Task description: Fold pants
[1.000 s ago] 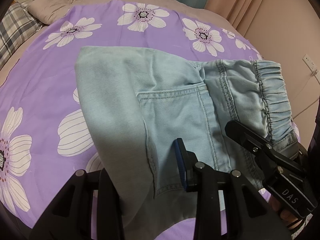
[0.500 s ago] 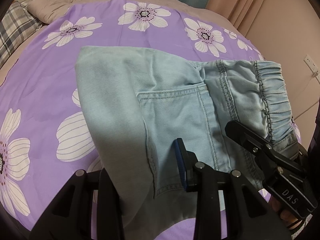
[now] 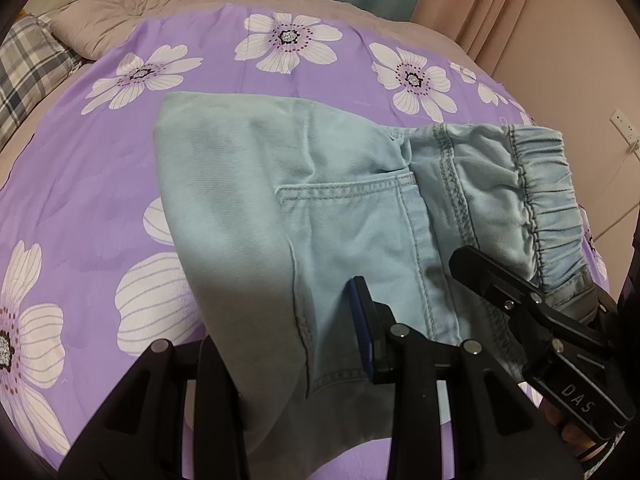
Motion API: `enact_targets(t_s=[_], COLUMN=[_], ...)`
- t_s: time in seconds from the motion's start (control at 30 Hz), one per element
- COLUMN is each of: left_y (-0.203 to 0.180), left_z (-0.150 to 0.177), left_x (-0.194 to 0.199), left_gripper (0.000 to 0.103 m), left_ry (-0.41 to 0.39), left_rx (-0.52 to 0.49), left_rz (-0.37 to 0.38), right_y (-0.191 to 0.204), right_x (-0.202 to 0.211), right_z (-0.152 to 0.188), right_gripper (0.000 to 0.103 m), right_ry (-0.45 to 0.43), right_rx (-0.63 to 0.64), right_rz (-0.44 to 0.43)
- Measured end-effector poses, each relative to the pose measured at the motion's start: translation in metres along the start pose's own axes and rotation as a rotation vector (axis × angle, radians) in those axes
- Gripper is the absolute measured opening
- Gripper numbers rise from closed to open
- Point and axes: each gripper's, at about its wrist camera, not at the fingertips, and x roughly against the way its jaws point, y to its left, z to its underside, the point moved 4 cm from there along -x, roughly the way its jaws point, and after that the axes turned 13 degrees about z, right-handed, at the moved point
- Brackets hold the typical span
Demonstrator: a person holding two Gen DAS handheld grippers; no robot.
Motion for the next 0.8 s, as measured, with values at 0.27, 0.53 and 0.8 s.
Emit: enact_targets(t_s=[0.27,0.53,0.8], left_y=[-0.001,0.0,0.001], left_z=[-0.018,-0.035,-0.048], left_x=[-0.003,-0.007,-0.013], left_gripper=[0.032,0.032,0.032], left_ry=[-0.022,-0.045,-0.054], left_rx=[-0.027,-0.051,-0.07], left_rz=[-0.006,-0.016,-0.02], right_y=[-0.003,-0.006,-0.007], right_x=[-0.01,-0.017,-0.02], right_z=[-0.018,-0.03,-0.034], right_gripper=[0.036,0.036,0.036], right_ry=[-0.024,-0.055,-0.075], right_rx=[-0.003,-0.007,-0.013], right_rz=[0.007,0.014,0.022])
